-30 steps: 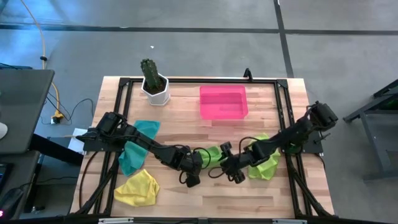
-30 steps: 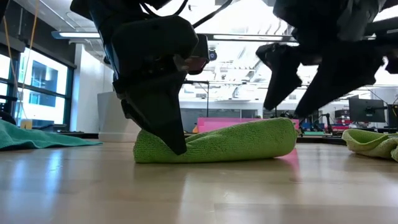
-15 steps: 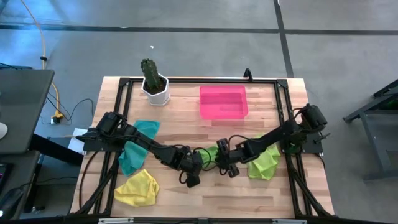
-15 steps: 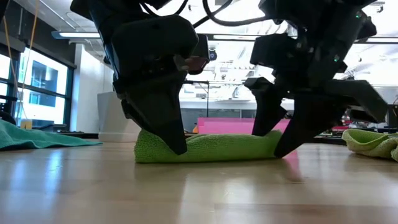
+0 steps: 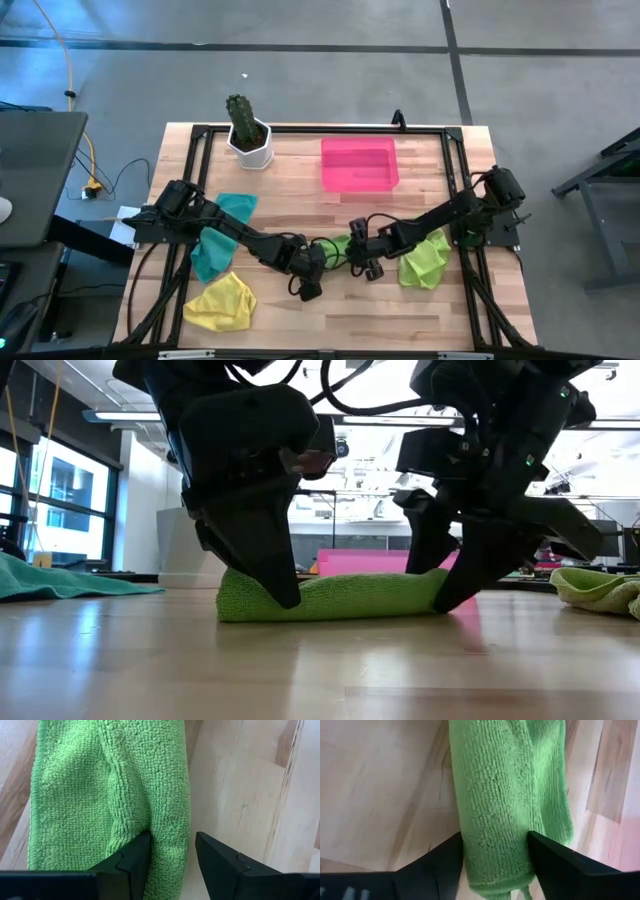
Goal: Roll microfiber towels into tight, uniform cylinder then place into a basket
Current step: Roll the green microfiber cloth
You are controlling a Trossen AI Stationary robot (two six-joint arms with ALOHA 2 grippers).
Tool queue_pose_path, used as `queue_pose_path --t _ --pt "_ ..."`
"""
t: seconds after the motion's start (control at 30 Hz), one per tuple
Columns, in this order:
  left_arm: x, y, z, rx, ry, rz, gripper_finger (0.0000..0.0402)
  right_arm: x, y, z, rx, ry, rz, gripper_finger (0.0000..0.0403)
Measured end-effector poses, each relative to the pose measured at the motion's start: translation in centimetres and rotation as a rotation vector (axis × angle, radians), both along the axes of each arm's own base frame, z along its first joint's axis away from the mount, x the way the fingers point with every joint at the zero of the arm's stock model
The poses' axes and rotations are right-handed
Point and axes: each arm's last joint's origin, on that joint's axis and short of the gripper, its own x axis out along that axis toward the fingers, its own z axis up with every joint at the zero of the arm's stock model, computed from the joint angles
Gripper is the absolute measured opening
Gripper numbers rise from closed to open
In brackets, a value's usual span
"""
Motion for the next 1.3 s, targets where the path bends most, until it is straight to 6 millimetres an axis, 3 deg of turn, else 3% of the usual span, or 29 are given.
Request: queue_pose_path --t 0.13,0.4,0.6,0.77,1.0,1.3 --pt "0.1 0.0 0.1 0.001 -0.001 0.0 0.0149 -0.2 -0.1 -0.1 0.017 0.023 -0.041 0.0158" --pt "1.6 -0.8 1.8 -0.026 -0.041 -0.009 0.0149 -0.5 0.0 -0.2 0.117 0.073 -0.083 0.0014" --pt "1.9 -2.2 4.0 -0.025 0.004 -0.017 0.0149 -0.6 0.3 -0.2 0.204 0.106 -0.038 0.0026" --pt "2.0 -3.2 5.6 0.011 0.006 -0.047 0.0149 -0.4 0.2 -0.2 0.311 0.128 -0.05 0.0006" --pt "2.0 -5.0 7.1 0.132 -0.051 -0.154 0.0149 0.2 -2.1 -0.2 0.483 0.17 -0.185 0.0007" --pt "0.8 -6.6 7.2 0.461 -0.063 -0.262 0.0149 0.7 -5.5 -0.2 0.728 0.227 -0.363 0.0007"
